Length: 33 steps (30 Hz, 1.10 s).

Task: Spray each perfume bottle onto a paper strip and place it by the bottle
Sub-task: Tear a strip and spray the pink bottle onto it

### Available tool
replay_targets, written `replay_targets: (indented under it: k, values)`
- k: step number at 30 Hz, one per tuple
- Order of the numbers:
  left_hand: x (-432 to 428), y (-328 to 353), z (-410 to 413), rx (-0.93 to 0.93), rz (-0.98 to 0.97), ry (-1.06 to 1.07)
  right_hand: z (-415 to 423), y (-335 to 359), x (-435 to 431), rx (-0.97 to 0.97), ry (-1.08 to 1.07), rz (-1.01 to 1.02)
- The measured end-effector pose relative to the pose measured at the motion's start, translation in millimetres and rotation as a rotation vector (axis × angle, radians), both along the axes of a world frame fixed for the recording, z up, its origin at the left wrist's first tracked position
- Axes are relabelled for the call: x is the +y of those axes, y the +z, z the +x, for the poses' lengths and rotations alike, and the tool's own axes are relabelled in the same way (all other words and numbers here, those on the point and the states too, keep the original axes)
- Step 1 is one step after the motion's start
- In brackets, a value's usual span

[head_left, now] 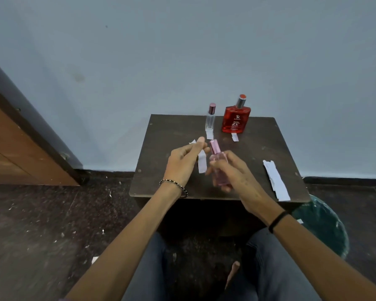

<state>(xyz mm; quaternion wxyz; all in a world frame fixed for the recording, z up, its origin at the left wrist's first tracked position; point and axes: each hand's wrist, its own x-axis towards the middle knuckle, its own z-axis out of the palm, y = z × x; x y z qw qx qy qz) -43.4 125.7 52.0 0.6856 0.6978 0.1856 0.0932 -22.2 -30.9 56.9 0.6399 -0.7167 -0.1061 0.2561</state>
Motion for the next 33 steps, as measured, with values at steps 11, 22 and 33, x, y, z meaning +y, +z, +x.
replay_targets:
  k: [11,22,33]
  values:
    - [-43,11,-22,0.047,-0.215,-0.267,-44,-9,-32,0.097,0.017,0.284]
    - [-49,19,-17,0.021,-0.179,-0.088,-51,-8,-51,0.044,0.009,0.277]
    - [-46,22,-22,0.039,-0.355,-0.08,-49,5,-55,-0.019,0.037,0.227]
